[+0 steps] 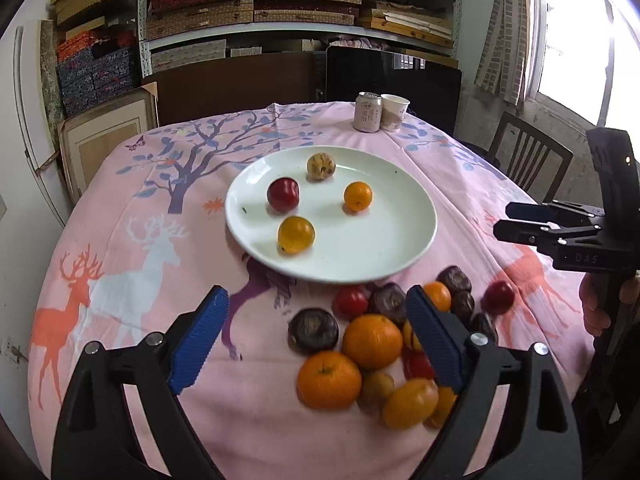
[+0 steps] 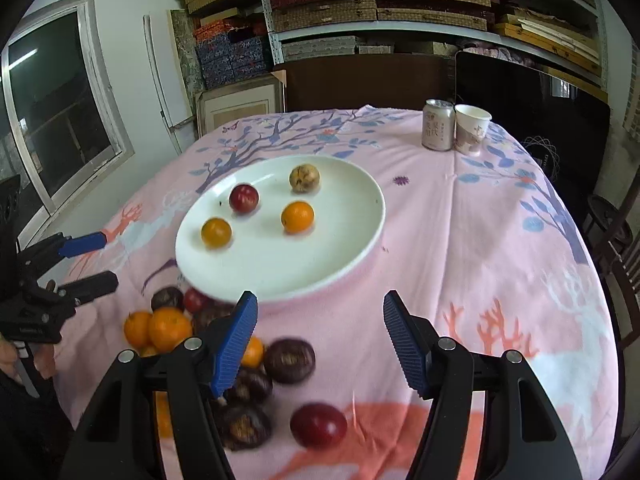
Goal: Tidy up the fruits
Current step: 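Lower both fruits onto the white plate and open both tools, then grasp a dark red plum with the right tool while the left tool grasps an orange tomato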
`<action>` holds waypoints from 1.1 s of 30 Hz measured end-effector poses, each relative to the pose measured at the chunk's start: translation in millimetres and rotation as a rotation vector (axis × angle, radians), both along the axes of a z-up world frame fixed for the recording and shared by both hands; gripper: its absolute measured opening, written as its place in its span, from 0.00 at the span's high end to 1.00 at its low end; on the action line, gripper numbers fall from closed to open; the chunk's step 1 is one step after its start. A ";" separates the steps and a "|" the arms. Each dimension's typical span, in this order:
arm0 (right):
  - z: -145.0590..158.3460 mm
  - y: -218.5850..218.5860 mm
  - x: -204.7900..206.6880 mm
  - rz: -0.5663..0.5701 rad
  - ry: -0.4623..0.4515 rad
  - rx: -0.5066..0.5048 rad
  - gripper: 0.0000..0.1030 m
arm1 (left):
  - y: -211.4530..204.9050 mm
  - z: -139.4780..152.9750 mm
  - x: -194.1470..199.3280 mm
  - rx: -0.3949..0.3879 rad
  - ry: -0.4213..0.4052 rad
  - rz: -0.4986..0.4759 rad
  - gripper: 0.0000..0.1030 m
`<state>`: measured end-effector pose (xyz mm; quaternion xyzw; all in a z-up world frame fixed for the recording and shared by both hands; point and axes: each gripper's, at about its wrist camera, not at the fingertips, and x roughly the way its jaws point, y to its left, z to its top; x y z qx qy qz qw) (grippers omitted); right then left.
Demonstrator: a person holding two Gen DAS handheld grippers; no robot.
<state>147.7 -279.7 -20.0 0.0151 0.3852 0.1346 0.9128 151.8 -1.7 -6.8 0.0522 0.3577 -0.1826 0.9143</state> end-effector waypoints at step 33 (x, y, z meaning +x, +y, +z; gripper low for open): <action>-48.6 -21.4 -26.4 -0.042 0.035 0.183 0.63 | -77.3 -53.8 -94.1 0.119 0.003 -0.101 0.42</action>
